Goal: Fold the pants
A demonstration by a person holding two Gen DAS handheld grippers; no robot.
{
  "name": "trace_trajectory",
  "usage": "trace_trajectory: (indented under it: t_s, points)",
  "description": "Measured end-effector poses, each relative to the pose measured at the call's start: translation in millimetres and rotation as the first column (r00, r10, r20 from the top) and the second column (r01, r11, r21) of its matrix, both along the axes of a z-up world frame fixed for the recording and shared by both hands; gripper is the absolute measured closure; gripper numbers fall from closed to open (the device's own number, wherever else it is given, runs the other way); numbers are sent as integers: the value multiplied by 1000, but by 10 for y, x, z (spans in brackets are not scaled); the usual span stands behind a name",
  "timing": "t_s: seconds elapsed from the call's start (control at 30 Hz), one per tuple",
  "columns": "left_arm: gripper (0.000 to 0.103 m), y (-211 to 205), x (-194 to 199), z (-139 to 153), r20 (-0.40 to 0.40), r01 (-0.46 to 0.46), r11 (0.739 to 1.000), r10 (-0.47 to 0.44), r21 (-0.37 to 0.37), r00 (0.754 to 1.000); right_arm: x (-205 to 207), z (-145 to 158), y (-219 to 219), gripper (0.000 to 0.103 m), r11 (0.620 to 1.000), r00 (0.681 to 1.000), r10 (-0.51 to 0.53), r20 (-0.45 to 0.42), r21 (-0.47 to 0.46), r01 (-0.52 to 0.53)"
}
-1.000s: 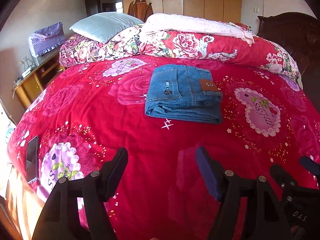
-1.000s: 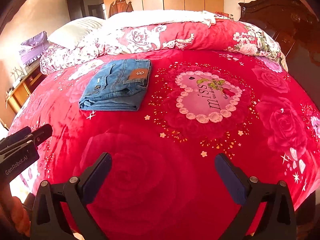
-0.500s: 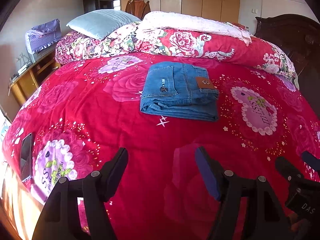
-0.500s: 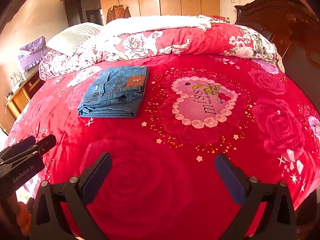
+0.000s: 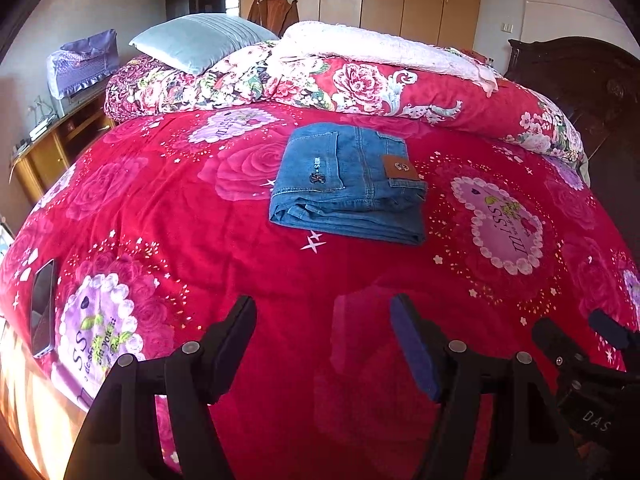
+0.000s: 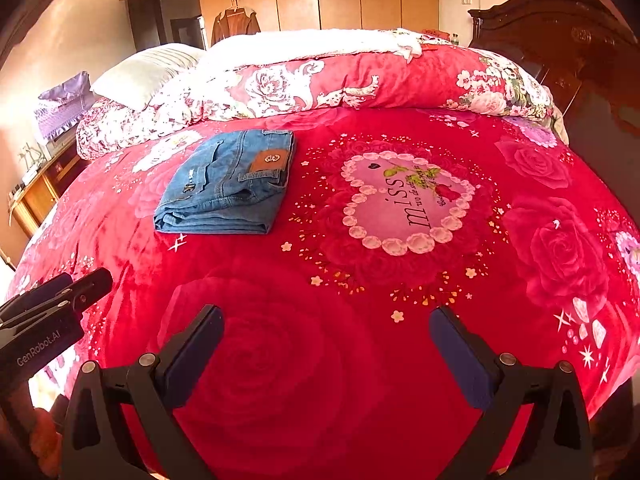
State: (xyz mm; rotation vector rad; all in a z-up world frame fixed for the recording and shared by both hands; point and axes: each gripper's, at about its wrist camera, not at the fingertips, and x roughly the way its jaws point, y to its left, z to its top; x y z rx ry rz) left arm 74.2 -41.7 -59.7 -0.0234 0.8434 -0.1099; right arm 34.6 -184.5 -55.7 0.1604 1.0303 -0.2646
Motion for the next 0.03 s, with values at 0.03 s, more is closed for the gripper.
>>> trace_trajectory:
  t_s: [0.03]
  points:
    - [32,-1,-3,11,2,-2,1000,2,2,1000,1,-4,-2,0,1000,1000,0,-1,-1,0]
